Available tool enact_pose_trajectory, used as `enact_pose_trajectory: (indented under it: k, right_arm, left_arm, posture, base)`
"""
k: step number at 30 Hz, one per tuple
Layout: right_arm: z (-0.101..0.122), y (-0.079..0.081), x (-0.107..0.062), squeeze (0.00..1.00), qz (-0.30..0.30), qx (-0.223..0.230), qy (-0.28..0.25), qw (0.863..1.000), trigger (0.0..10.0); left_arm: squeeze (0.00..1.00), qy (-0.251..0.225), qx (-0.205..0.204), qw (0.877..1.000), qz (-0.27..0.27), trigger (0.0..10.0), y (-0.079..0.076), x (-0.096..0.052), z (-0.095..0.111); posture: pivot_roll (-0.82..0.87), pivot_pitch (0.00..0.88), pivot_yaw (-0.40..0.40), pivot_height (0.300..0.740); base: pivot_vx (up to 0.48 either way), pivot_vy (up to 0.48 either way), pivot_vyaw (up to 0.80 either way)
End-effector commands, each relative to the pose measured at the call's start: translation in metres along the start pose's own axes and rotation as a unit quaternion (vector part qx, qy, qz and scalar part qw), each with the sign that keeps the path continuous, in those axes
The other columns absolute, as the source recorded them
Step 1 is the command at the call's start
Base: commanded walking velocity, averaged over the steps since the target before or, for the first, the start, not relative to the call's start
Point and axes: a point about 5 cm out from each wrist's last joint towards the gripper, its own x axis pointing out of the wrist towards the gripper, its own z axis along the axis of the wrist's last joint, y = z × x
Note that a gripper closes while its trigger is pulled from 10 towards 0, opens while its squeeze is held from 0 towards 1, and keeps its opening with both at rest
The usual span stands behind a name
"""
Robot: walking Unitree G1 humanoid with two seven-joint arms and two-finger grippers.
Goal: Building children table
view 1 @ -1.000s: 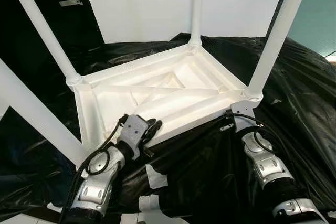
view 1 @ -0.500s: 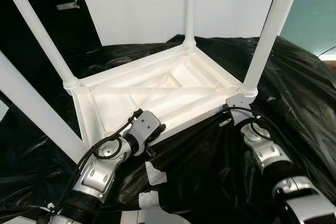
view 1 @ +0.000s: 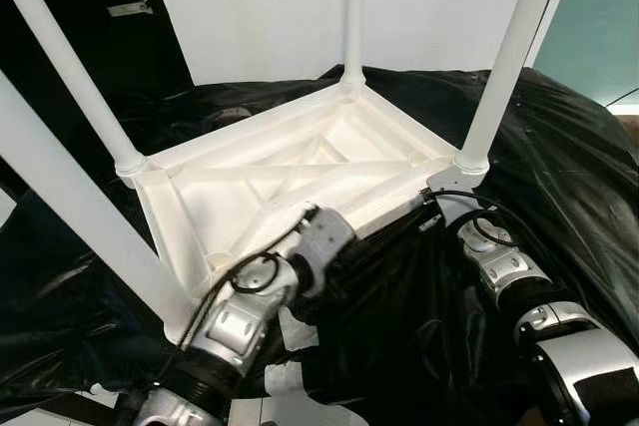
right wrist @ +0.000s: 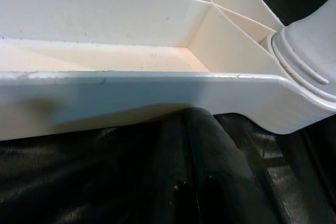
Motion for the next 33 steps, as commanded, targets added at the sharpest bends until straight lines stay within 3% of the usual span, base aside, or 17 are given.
enact_pose_trajectory:
  k: [1,3,12,13,14,16,22,26,29,33]
  right_arm:
    - [0.016,0.005,0.000,0.00,-0.012,0.010,-0.049,0.999,10.0]
    - [0.008,0.011,-0.009,0.00,-0.024,0.029,-0.051,0.998,10.0]
    - [-0.012,0.021,-0.029,0.00,-0.040,0.038,-0.037,0.998,10.0]
    - [-0.019,0.026,-0.037,0.00,-0.041,0.040,-0.031,0.998,10.0]
    - [-0.023,0.031,-0.044,0.00,-0.042,0.043,-0.027,0.998,10.0]
    - [-0.024,0.035,-0.049,0.00,-0.040,0.048,-0.026,0.998,10.0]
    - [-0.017,0.045,-0.058,0.00,-0.029,0.058,-0.037,0.997,10.0]
    - [-0.014,0.043,-0.059,0.00,-0.029,0.060,-0.039,0.997,10.0]
    - [-0.006,0.034,-0.048,0.00,-0.031,0.051,-0.046,0.997,10.0]
    - [0.008,0.026,-0.037,0.00,-0.026,0.038,-0.066,0.997,10.0]
  left_arm:
    - [0.00,-0.016,0.000,1.000,0.017,10.0,0.003,0.003,0.001]
    - [0.00,-0.036,-0.003,0.998,0.047,10.0,0.006,0.002,0.006]
    - [0.00,-0.084,0.001,0.992,0.091,10.0,0.018,-0.007,0.020]
    - [0.00,-0.091,0.015,0.987,0.128,10.0,0.028,-0.010,0.026]
    - [0.00,-0.076,0.040,0.981,0.172,10.0,0.040,-0.013,0.027]
    - [0.00,-0.057,0.063,0.976,0.203,10.0,0.049,-0.015,0.027]
    - [0.00,0.024,0.095,0.961,0.259,10.0,0.068,-0.020,0.010]
    - [0.00,0.053,0.103,0.963,0.242,10.0,0.067,-0.021,0.002]
    - [0.00,0.086,0.081,0.979,0.165,10.0,0.054,-0.019,-0.011]
    - [0.00,0.120,0.076,0.981,0.133,10.0,0.049,-0.017,-0.021]
  posture:
    - [-0.01,0.000,0.042,0.740]
    - [-0.01,0.000,0.042,0.740]
    - [-0.04,0.000,0.049,0.740]
    - [-0.05,0.000,0.052,0.740]
    - [-0.05,0.000,0.054,0.740]
    - [-0.05,0.000,0.055,0.740]
    - [-0.05,0.000,0.058,0.740]
    - [-0.05,0.000,0.058,0.740]
    - [-0.04,0.000,0.058,0.740]
    - [-0.04,0.000,0.056,0.740]
  base:
    - [0.000,0.000,0.00]
    - [0.000,0.000,0.00]
    - [0.000,0.000,0.00]
    - [0.000,0.000,0.00]
    - [0.000,0.000,0.00]
    - [0.000,0.000,0.00]
    - [0.000,0.000,0.00]
    - [0.000,0.000,0.00]
    - [0.000,0.000,0.00]
    - [0.000,0.000,0.00]
